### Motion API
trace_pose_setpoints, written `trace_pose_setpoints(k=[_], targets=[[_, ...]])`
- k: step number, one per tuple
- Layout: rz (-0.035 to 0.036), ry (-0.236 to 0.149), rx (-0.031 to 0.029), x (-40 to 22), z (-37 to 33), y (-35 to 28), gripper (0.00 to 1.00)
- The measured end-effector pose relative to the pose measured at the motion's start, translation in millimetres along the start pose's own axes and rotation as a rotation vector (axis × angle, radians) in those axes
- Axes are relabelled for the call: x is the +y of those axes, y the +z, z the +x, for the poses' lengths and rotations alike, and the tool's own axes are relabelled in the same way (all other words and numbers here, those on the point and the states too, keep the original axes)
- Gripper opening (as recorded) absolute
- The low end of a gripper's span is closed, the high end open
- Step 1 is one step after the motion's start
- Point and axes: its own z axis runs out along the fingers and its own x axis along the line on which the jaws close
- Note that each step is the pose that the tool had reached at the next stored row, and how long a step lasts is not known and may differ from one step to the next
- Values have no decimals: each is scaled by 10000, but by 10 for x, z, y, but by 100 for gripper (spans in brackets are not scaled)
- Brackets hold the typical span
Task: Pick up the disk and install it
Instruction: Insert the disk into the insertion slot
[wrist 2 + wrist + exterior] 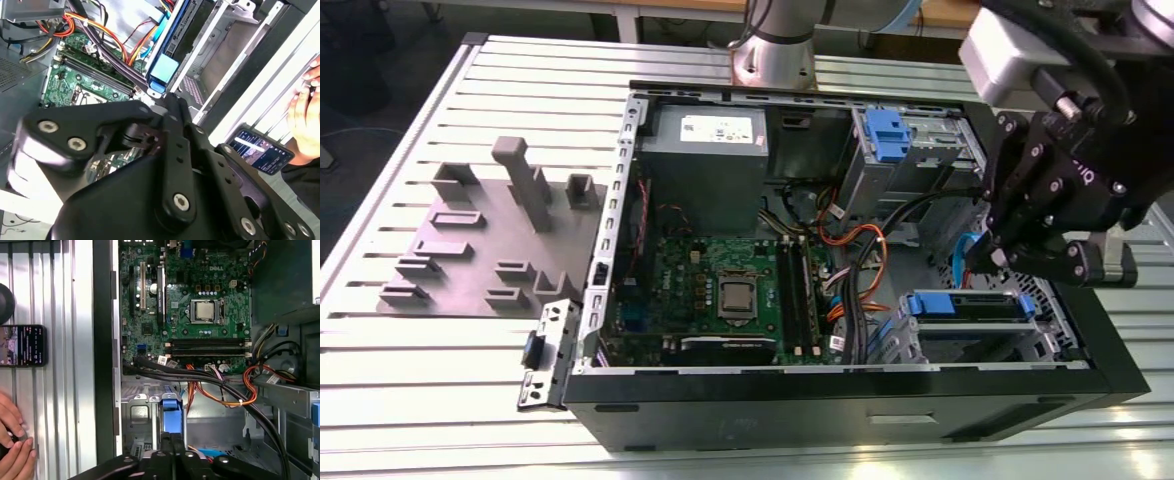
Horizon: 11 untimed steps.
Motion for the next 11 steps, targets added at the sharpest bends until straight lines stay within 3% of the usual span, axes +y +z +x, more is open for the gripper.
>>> trace_pose_setpoints(k=[1, 3, 11], targets=[[0, 1, -1, 0, 2, 19, 13], [0, 0, -1, -1, 8, 56, 11], [-3, -71, -1, -10, 16, 200, 11]])
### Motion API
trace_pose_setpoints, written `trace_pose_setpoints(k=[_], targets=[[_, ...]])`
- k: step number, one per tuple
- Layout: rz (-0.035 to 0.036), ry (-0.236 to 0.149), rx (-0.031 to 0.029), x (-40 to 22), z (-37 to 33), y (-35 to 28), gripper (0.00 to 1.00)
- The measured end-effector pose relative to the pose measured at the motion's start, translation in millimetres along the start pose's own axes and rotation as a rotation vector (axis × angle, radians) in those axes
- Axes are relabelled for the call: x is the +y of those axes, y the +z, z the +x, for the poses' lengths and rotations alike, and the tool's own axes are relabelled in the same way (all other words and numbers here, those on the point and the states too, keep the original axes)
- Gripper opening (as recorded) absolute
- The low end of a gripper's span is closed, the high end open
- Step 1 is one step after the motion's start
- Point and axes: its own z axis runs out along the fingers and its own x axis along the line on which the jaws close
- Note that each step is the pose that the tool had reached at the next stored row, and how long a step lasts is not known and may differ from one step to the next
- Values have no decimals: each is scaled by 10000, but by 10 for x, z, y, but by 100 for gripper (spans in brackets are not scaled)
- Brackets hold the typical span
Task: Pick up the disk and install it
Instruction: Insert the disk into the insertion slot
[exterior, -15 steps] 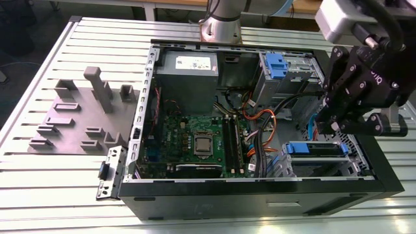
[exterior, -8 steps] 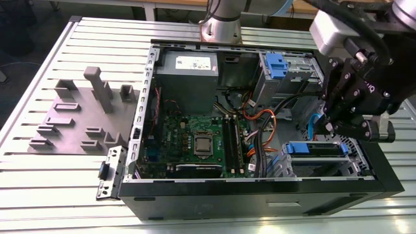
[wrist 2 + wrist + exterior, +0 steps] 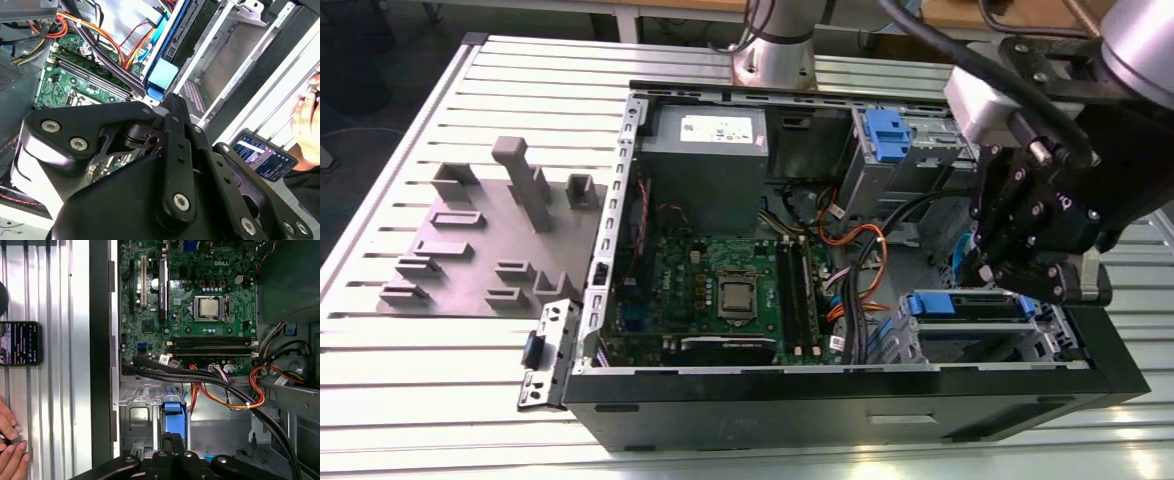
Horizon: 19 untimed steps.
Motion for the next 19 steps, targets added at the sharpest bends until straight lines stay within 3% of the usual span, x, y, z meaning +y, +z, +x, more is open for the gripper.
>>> trace_pose_setpoints(k=[19], targets=[[-1, -35, -12, -3, 11, 326, 11]])
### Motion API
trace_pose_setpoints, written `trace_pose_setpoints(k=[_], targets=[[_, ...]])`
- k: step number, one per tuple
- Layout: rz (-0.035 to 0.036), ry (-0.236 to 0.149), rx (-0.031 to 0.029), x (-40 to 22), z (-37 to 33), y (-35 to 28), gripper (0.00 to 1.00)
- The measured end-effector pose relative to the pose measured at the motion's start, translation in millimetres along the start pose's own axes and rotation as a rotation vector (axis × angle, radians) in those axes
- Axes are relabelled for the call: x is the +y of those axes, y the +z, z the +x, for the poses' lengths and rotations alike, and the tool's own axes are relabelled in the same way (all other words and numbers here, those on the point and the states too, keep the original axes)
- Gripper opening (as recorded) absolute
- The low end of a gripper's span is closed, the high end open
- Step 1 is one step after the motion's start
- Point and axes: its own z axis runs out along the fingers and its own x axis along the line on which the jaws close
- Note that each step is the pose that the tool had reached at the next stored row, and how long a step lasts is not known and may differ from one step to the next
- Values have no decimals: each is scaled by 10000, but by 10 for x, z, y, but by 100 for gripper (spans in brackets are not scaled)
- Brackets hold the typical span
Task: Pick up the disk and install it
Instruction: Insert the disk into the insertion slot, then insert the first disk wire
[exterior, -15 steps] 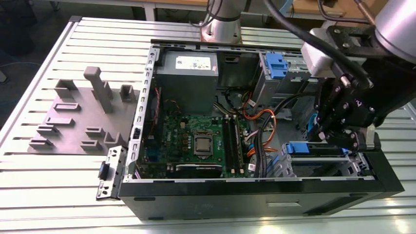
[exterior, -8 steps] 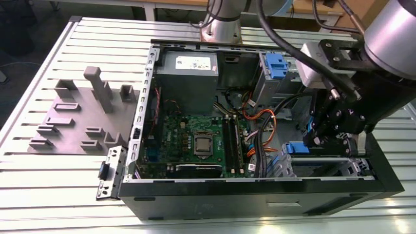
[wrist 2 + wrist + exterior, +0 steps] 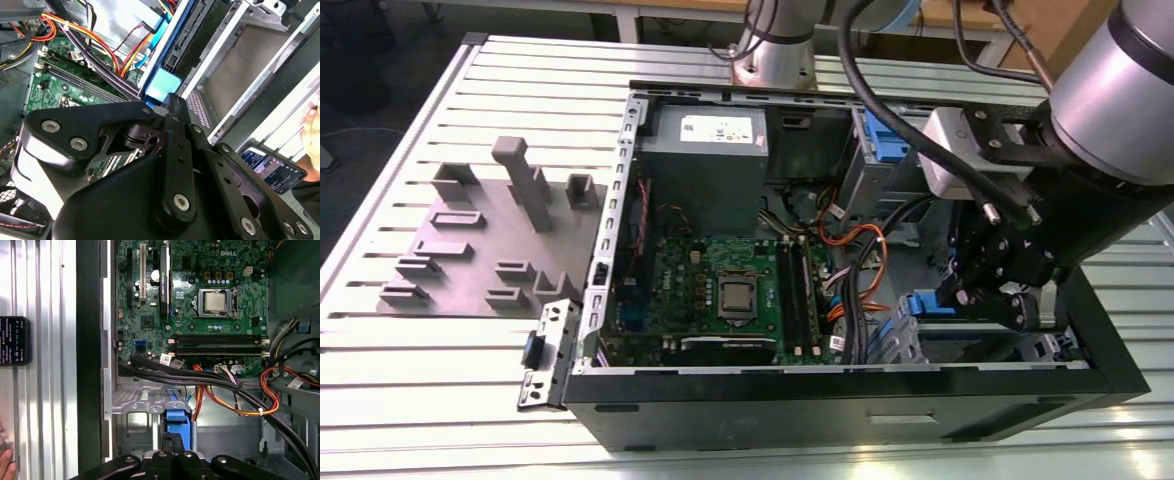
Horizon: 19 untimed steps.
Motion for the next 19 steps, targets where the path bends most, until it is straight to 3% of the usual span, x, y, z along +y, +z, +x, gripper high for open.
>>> trace_pose_setpoints(k=[14, 17, 19], targets=[[0, -1, -1, -5, 1, 24, 11], [-1, 0, -2, -54, -1, 27, 11], [-14, 0, 0, -140, -3, 29, 11]])
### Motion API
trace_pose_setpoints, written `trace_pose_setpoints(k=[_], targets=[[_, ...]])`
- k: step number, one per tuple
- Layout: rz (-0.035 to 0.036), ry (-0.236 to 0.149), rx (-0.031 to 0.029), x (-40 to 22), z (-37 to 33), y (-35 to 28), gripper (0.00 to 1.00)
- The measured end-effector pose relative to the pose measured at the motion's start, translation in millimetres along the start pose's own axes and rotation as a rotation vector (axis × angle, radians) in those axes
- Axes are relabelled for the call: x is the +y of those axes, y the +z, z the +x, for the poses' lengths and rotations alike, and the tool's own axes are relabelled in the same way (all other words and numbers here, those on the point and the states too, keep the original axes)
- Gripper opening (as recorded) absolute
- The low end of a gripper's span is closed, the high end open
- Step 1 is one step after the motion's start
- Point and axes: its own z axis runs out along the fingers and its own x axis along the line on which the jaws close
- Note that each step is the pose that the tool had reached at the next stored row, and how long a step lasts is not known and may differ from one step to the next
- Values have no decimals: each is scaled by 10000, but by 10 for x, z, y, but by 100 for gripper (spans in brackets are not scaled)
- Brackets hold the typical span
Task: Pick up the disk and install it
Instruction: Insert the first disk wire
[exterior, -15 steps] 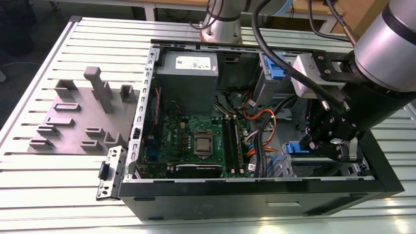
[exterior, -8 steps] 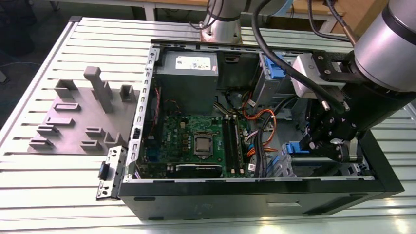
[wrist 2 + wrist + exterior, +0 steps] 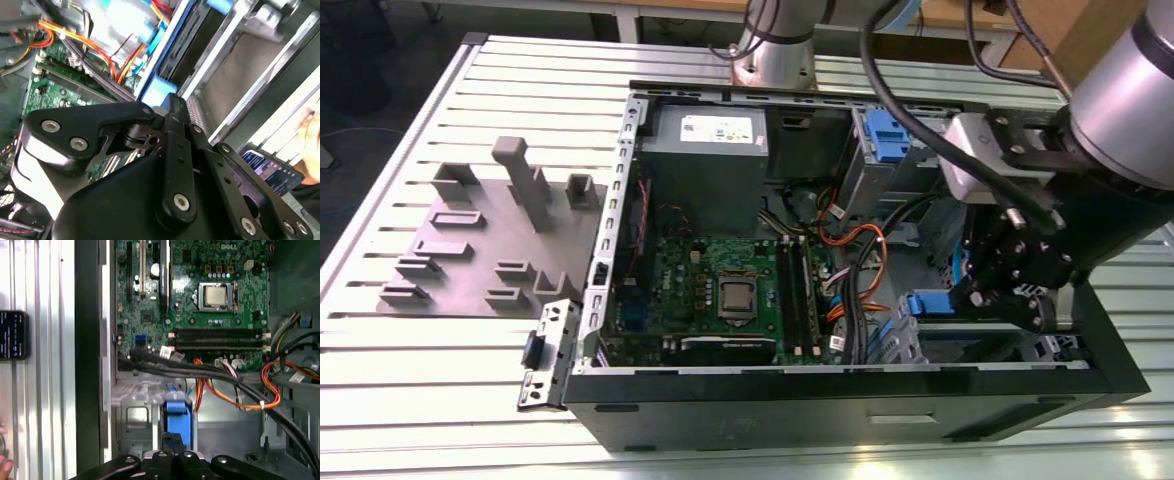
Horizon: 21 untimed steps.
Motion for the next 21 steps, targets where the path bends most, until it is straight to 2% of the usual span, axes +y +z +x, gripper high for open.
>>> trace_pose_setpoints(k=[5, 8, 12, 18, 21], targets=[[-44, 2, 1, -225, -7, 5, 11], [-71, 3, 3, -326, -11, 4, 11], [-83, 4, 4, -355, -14, -6, 11], [-83, 3, 1, -371, -48, -82, 11], [-88, 4, 2, -418, -55, -86, 11]])
